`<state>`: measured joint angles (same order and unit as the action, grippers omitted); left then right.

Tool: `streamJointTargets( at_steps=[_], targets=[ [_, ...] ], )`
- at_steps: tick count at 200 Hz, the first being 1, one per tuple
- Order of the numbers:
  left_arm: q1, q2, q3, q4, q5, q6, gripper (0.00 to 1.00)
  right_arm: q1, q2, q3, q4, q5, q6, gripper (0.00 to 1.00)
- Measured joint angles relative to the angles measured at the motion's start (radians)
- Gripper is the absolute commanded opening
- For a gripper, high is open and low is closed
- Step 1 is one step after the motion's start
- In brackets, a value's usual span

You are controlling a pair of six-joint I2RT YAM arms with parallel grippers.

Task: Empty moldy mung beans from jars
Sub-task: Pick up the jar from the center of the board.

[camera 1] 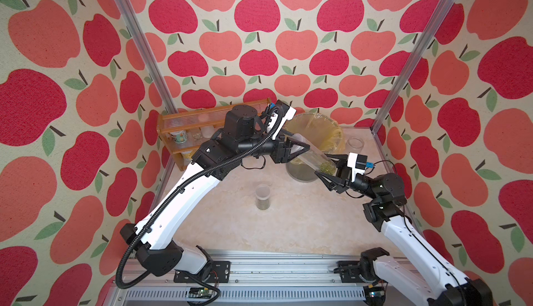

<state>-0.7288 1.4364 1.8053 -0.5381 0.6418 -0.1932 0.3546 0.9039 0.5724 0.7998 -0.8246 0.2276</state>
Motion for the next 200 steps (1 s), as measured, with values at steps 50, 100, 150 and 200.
streamJointTargets(
  at_steps=[50, 100, 150, 200],
  targets=[
    [0.005, 0.024, 0.0, 0.009, 0.022, -0.008, 0.27, 0.01, 0.002, 0.004, 0.0, 0.0, 0.002, 0.68],
    [0.008, 0.039, 0.0, 0.014, 0.032, -0.026, 0.26, 0.019, 0.005, 0.023, -0.015, -0.001, -0.008, 0.67],
    [0.01, 0.053, 0.001, 0.016, 0.048, -0.027, 0.26, 0.019, 0.021, 0.036, -0.072, 0.001, -0.042, 0.7],
    [0.013, 0.063, 0.009, 0.016, 0.053, -0.027, 0.26, 0.021, 0.021, 0.06, -0.152, 0.004, -0.09, 0.67]
  ],
)
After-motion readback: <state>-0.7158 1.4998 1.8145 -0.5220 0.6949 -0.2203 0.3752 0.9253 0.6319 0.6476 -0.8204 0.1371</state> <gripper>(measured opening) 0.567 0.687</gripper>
